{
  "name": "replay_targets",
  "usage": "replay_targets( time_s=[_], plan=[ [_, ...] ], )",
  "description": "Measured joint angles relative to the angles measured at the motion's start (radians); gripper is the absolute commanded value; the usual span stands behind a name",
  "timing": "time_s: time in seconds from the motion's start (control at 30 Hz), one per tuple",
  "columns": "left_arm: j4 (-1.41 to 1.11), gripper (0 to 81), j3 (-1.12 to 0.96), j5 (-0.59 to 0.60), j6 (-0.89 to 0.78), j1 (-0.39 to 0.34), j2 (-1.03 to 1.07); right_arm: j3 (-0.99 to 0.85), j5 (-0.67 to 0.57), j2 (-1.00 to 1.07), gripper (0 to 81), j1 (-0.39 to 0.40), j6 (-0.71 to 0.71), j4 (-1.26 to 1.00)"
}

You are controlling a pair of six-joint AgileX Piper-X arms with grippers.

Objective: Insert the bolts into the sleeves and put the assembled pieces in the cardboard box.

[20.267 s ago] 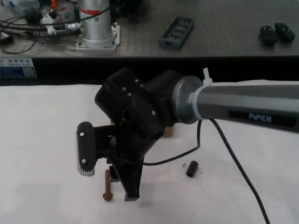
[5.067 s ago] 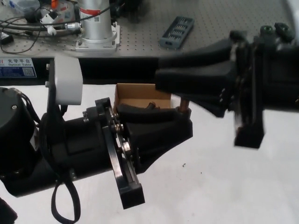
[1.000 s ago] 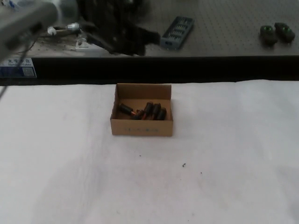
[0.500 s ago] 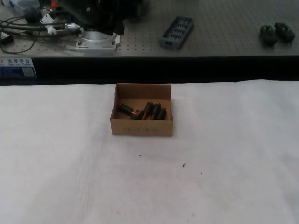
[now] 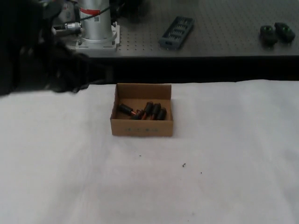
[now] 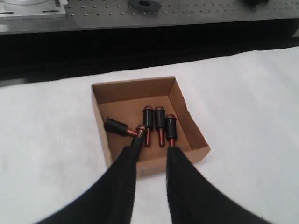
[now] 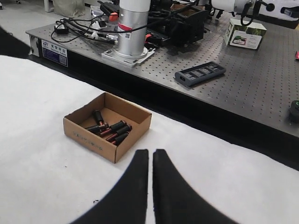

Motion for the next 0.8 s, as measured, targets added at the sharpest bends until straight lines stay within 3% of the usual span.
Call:
replay_targets(
  time_s=[0.13,0.3,0.63,0.8],
  plan=[
    [-0.07,17.0,0.185,-0.012,-0.012,0.0,-0.148,0.0,0.004,0.0,3.7,0.0,0.0,0.01],
    [-0.19,17.0,0.463,-0.03,-0.022,0.0,-0.477,0.0,0.004,0.0,3.7,0.0,0.001,0.029],
    [-0.278,17.0,0.777,-0.039,-0.022,0.0,-0.777,0.0,0.004,0.0,3.7,0.0,0.001,0.029],
    [-0.281,17.0,0.9,-0.042,-0.023,0.0,-0.811,0.0,0.004,0.0,3.7,0.0,0.001,0.029]
  ],
)
